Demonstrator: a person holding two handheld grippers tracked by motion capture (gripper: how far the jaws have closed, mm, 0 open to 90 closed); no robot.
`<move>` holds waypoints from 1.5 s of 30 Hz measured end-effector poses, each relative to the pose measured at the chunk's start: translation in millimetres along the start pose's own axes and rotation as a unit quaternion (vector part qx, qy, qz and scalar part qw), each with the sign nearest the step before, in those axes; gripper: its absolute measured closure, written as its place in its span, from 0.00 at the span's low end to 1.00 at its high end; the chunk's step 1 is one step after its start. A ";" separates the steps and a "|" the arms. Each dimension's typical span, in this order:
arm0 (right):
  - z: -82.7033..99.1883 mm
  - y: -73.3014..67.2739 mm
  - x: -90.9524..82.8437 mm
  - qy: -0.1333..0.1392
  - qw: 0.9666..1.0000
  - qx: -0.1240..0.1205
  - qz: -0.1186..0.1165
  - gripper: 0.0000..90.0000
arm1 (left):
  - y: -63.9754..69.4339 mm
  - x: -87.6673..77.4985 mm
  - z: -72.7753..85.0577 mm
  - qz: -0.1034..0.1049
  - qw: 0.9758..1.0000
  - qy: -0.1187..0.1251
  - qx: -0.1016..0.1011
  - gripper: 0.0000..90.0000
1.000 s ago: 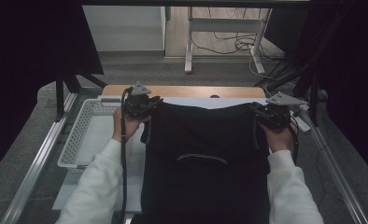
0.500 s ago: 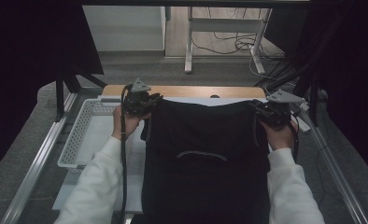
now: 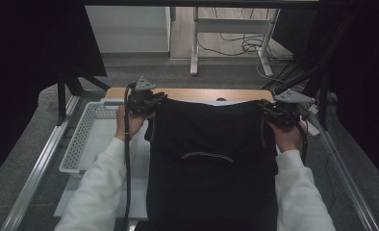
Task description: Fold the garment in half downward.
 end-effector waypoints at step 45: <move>-8.2 24.2 0.9 0.014 0.999 0.013 0.029 0.83 | -3.7 24.8 -21.4 -0.006 1.000 -0.003 0.003 0.87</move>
Point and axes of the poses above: each handheld gripper's, and its own axes: x roughly forward along the jaws, z roughly out of its underside, y roughly to its right, the point moved 2 cm from there along x, roughly forward along the jaws, and after that the axes turned 11 degrees about -x, right-handed, at the moved point
